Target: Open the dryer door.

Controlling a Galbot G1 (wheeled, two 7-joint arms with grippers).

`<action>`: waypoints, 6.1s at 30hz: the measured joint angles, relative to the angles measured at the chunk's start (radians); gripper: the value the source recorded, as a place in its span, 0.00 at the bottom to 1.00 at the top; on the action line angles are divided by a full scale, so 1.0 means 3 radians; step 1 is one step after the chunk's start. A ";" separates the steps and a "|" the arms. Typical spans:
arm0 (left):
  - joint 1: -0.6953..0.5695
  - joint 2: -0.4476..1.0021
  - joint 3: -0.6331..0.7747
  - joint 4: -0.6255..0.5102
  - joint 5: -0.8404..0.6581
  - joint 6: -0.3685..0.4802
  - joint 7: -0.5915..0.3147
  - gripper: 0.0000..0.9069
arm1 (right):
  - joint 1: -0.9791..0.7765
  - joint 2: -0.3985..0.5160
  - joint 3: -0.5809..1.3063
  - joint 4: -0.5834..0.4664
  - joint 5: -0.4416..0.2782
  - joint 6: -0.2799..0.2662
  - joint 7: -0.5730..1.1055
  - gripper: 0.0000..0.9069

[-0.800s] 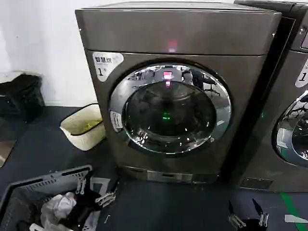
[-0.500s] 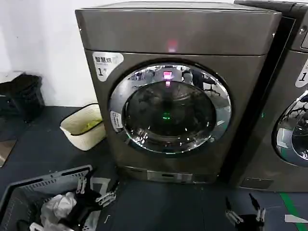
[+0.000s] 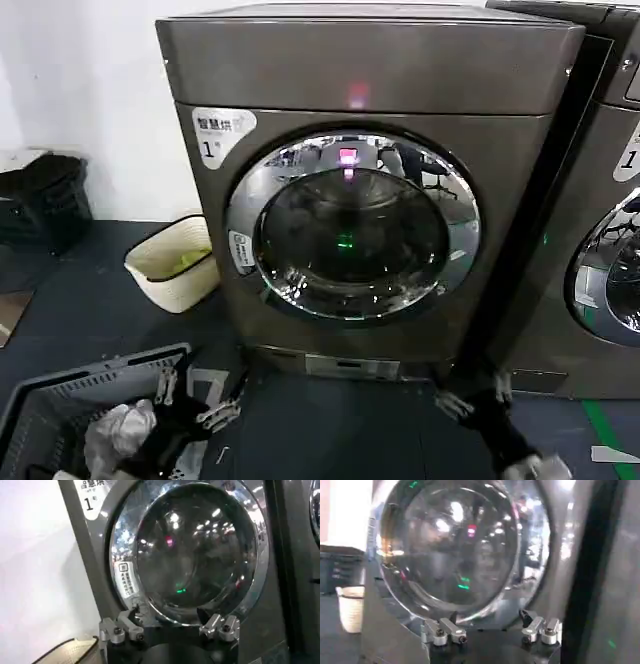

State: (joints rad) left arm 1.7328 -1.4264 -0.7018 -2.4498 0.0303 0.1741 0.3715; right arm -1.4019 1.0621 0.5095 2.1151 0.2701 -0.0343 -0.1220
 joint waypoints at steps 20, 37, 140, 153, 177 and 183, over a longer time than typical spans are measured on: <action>0.0194 -0.0116 -0.0031 -0.0164 0.0112 -0.0074 -0.0001 1.00 | 0.1905 -0.0405 -0.1327 -0.0817 0.0583 -0.0050 -0.0188 1.00; 0.0229 -0.0123 -0.0037 -0.0204 0.0112 -0.0102 0.0010 1.00 | 0.2647 -0.0277 -0.1956 -0.1306 0.0677 -0.0039 -0.0289 1.00; -0.1043 0.1179 -0.1234 0.1463 -0.1432 -0.0687 0.1035 1.00 | 0.3302 -0.0626 -0.2573 -0.1263 0.1935 0.0419 -0.3562 1.00; -0.1604 0.1548 -0.0251 0.1593 -0.1273 -0.0694 0.1185 1.00 | 0.2589 -0.1123 -0.1659 -0.0971 0.1997 0.0399 -0.4001 1.00; -0.2537 0.1343 0.1793 0.1504 -0.1275 -0.0800 0.1162 1.00 | -0.1208 -0.0761 0.2511 -0.0548 0.1789 0.1053 -0.3467 1.00; -0.2734 0.1201 0.2159 0.1667 -0.1250 -0.0841 0.1093 1.00 | -0.1837 -0.0024 0.3279 -0.0517 0.1450 0.1449 -0.2736 1.00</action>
State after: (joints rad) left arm 0.9125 -1.0661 -0.0541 -1.9496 -0.3446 -0.0781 0.6993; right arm -1.9532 1.0549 1.4933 1.9599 0.7050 0.4005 -0.9428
